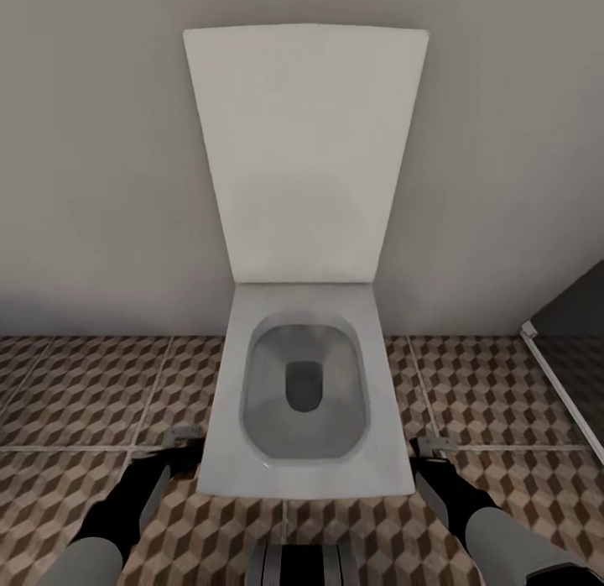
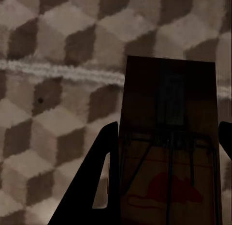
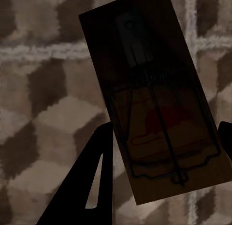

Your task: Take the four mousetraps from the cabinet in the bathroom and place them on the bathroom floor. Make sure all four end up on the same floor surface, and ensure that at least two of them are either under or directly next to the same bathroom sink.

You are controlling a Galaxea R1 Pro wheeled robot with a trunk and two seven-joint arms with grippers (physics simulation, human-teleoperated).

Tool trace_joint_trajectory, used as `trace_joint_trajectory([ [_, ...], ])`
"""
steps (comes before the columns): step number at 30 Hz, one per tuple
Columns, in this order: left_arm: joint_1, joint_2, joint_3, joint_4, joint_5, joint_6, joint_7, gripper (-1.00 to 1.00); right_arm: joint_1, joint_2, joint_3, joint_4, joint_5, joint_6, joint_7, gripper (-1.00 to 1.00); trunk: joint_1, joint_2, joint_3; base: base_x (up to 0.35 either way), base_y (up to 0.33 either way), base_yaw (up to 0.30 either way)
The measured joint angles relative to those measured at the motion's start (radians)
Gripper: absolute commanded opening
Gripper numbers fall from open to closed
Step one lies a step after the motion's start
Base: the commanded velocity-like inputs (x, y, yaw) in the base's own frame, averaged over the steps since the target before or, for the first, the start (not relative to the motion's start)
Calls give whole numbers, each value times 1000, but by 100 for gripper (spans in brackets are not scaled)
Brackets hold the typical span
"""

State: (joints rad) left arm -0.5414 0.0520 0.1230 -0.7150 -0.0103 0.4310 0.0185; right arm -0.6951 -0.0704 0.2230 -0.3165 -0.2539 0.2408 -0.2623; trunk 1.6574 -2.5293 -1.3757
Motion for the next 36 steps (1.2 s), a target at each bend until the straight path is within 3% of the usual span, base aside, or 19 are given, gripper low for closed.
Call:
trace_joint_trajectory([
  [21,0,-8,-2,-11,-5,-2,2,-100,-1,-13,-2,-11,-3,-5,8,-100,9,-5,-81,0,0,0],
  [36,0,-2,3,-93,-9,-42,6,-100,-1,-56,-20,-77,-3,-11,9,-100,16,-8,-139,0,0,0],
])
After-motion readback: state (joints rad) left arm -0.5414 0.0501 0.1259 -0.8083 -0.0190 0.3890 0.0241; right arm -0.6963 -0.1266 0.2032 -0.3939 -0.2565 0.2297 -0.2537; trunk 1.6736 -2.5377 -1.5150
